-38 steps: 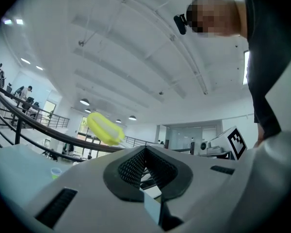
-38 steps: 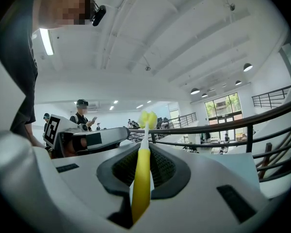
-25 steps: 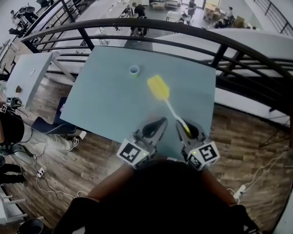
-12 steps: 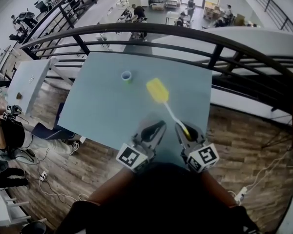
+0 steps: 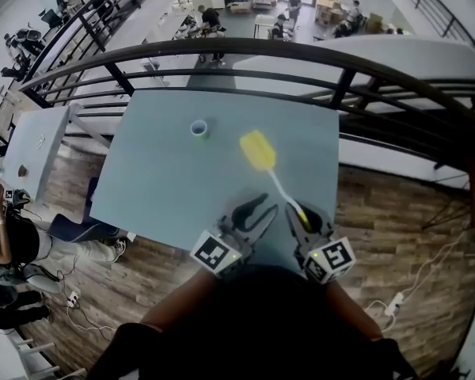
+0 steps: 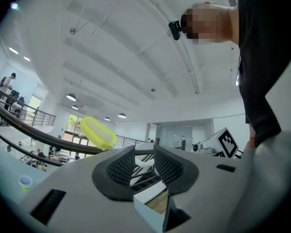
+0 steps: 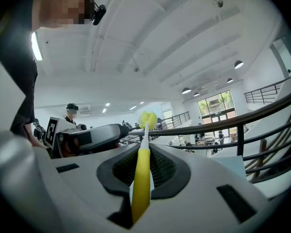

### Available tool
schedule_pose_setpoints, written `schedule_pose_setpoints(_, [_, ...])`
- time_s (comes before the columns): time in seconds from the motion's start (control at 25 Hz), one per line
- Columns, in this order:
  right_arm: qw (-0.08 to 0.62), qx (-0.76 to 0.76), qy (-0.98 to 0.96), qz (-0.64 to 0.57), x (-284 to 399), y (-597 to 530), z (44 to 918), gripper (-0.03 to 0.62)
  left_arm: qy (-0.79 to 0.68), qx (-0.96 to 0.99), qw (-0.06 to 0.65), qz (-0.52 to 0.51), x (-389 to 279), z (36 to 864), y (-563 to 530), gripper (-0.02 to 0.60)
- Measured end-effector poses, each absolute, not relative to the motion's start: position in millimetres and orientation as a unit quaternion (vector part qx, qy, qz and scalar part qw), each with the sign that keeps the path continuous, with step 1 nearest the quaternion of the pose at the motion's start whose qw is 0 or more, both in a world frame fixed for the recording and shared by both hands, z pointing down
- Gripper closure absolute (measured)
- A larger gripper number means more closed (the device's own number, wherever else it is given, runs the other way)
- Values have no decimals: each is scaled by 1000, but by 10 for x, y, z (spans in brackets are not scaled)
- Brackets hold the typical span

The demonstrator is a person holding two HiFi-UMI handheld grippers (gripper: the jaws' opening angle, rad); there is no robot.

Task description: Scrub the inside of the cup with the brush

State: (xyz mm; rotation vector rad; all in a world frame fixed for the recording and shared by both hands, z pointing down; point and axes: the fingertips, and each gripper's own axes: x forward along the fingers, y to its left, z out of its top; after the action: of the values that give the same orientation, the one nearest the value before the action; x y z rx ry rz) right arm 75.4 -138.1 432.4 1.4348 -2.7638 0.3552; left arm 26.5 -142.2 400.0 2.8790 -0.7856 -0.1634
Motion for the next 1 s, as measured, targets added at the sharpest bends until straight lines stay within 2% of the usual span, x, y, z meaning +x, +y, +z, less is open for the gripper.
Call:
schedule_pose_setpoints(0.52, [4, 527, -840, 128, 204, -1585, 4307, 554, -198, 977, 67, -32, -402, 4111, -1776, 372])
schedule_pose_setpoints(0.68, [10, 546, -828, 128, 83, -1632, 4356, 554, -174, 984, 47, -12, -539, 4272, -1828, 332])
schedule_pose_setpoints(1.0, [16, 587, -796, 144, 14, -1550, 4522, 554, -119, 991, 54, 10, -688, 4687, -1848, 268])
